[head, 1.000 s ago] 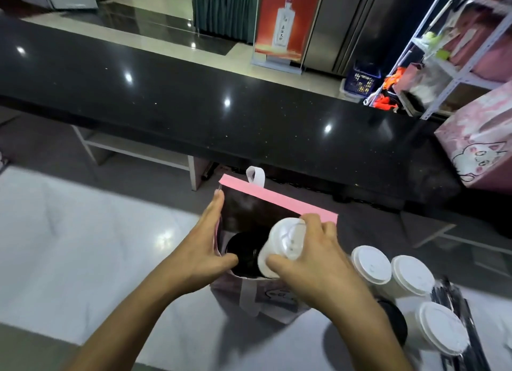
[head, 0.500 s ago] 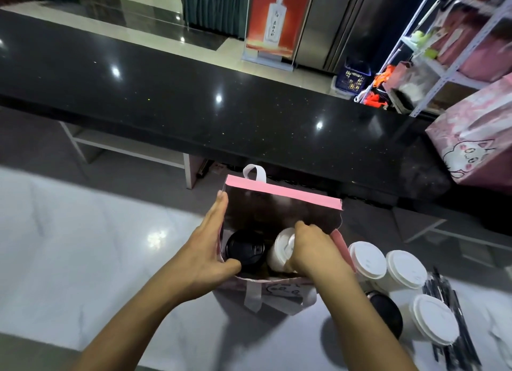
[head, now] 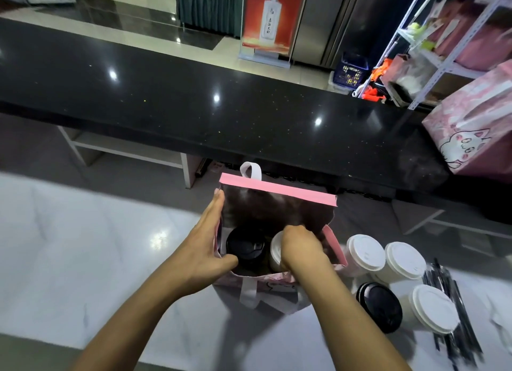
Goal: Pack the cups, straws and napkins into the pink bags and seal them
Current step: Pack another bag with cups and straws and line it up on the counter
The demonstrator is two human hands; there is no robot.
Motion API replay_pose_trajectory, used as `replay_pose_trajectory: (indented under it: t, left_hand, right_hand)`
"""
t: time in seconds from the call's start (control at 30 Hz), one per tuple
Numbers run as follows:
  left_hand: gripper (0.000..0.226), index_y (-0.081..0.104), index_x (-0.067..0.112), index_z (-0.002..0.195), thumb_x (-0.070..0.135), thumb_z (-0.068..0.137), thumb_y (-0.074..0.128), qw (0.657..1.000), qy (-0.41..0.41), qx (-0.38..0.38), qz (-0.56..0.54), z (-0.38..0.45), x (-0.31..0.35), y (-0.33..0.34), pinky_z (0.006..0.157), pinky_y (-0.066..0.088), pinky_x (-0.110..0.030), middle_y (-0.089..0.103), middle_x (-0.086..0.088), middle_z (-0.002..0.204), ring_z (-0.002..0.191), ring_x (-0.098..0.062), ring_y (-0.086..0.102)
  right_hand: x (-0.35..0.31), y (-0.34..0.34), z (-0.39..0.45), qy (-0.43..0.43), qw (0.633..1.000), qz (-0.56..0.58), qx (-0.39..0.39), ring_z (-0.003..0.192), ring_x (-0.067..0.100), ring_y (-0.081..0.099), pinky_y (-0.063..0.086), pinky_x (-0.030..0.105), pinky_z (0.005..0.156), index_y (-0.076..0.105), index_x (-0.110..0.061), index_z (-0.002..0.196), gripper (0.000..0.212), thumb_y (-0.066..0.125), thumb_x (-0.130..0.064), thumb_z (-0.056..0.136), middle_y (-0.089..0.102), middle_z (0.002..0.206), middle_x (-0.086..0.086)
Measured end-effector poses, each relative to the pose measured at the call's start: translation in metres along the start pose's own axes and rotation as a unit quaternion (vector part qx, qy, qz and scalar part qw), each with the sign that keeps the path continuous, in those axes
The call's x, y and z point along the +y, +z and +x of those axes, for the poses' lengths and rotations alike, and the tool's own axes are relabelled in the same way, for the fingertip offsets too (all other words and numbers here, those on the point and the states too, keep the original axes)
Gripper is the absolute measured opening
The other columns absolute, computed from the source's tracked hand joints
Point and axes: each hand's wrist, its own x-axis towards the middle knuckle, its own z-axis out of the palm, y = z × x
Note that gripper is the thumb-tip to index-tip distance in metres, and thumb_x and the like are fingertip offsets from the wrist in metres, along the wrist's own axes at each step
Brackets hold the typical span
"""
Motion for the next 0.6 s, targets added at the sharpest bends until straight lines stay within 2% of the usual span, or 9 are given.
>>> replay_pose_trajectory:
  t: [0.07, 0.2, 0.27, 0.33, 0.4, 0.47, 0.53, 0.6]
  left_hand:
    - [0.11, -0.011, 0.05, 0.153, 0.018, 0.078, 0.064, 1.0, 0.004, 0.002, 0.003, 0.004, -0.001, 0.0, 0.117, 0.034, -0.032, -0.012, 0.036, 0.159, 0.15, 0.003, 0.002]
    - [0.104, -0.009, 0.045, 0.155, 0.021, 0.087, 0.065, 0.999, 0.014, 0.007, 0.032, 0.013, -0.003, 0.002, 0.108, 0.025, -0.01, -0.012, 0.031, 0.161, 0.15, 0.003, 0.003]
    - [0.096, -0.005, 0.042, 0.157, 0.024, 0.091, 0.063, 0.998, 0.021, 0.018, 0.061, 0.016, -0.001, 0.003, 0.113, 0.024, -0.016, -0.009, 0.027, 0.163, 0.151, -0.001, 0.006]
    - [0.084, 0.009, 0.036, 0.158, 0.025, 0.093, 0.06, 0.992, 0.015, 0.041, 0.118, 0.016, 0.006, 0.002, 0.116, 0.028, -0.027, 0.001, 0.019, 0.165, 0.151, -0.009, 0.016]
    - [0.065, 0.032, 0.034, 0.152, 0.027, 0.094, 0.059, 0.981, 0.014, 0.072, 0.18, 0.014, 0.016, 0.0, 0.111, 0.036, -0.033, 0.018, 0.011, 0.162, 0.144, -0.016, 0.031]
    - [0.045, 0.051, 0.034, 0.138, 0.03, 0.094, 0.058, 0.967, 0.05, 0.109, 0.224, 0.011, 0.024, 0.0, 0.102, 0.044, -0.035, 0.036, 0.008, 0.152, 0.13, -0.019, 0.042]
    - [0.034, 0.061, 0.031, 0.126, 0.031, 0.092, 0.059, 0.949, 0.1, 0.137, 0.264, 0.009, 0.031, 0.002, 0.094, 0.047, -0.035, 0.049, 0.006, 0.139, 0.118, -0.02, 0.048]
    - [0.03, 0.065, 0.026, 0.119, 0.028, 0.09, 0.062, 0.934, 0.148, 0.139, 0.295, 0.008, 0.038, 0.009, 0.093, 0.049, -0.037, 0.057, 0.003, 0.129, 0.112, -0.021, 0.05]
  right_hand:
    - [-0.002, 0.001, 0.002, 0.0, 1.0, -0.009, -0.006, 0.111, 0.036, 0.062, 0.051, 0.041, 0.089, 0.059, -0.005, 0.127, 0.036, 0.058, -0.004, 0.091, 0.06, 0.128, 0.015]
    - [0.002, -0.007, -0.009, -0.018, 1.0, 0.015, -0.009, 0.121, 0.038, 0.054, 0.049, 0.048, 0.099, 0.05, -0.011, 0.131, 0.048, 0.065, -0.015, 0.086, 0.053, 0.133, 0.015]
    - [0.007, -0.014, -0.021, -0.065, 0.996, 0.04, 0.053, 0.12, 0.035, 0.054, 0.049, 0.045, 0.097, 0.049, -0.015, 0.129, 0.047, 0.066, -0.031, 0.089, 0.052, 0.13, 0.011]
    - [0.014, -0.021, -0.037, -0.12, 0.982, 0.082, 0.119, 0.12, 0.03, 0.055, 0.049, 0.042, 0.094, 0.048, -0.019, 0.134, 0.047, 0.061, -0.04, 0.094, 0.053, 0.131, 0.007]
    - [0.021, -0.023, -0.053, -0.165, 0.966, 0.114, 0.166, 0.123, 0.023, 0.055, 0.048, 0.038, 0.096, 0.046, -0.026, 0.141, 0.047, 0.056, -0.04, 0.098, 0.053, 0.136, -0.001]
    - [0.027, -0.018, -0.063, -0.191, 0.949, 0.14, 0.21, 0.122, 0.016, 0.053, 0.046, 0.033, 0.097, 0.049, -0.029, 0.141, 0.042, 0.053, -0.038, 0.099, 0.054, 0.135, -0.007]
    - [0.033, -0.009, -0.069, -0.203, 0.928, 0.17, 0.261, 0.118, 0.012, 0.053, 0.045, 0.029, 0.097, 0.055, -0.029, 0.135, 0.036, 0.054, -0.034, 0.099, 0.056, 0.131, -0.011]
    - [0.039, 0.002, -0.072, -0.204, 0.907, 0.194, 0.313, 0.111, 0.011, 0.053, 0.047, 0.03, 0.095, 0.06, -0.027, 0.128, 0.031, 0.056, -0.029, 0.097, 0.059, 0.125, -0.012]
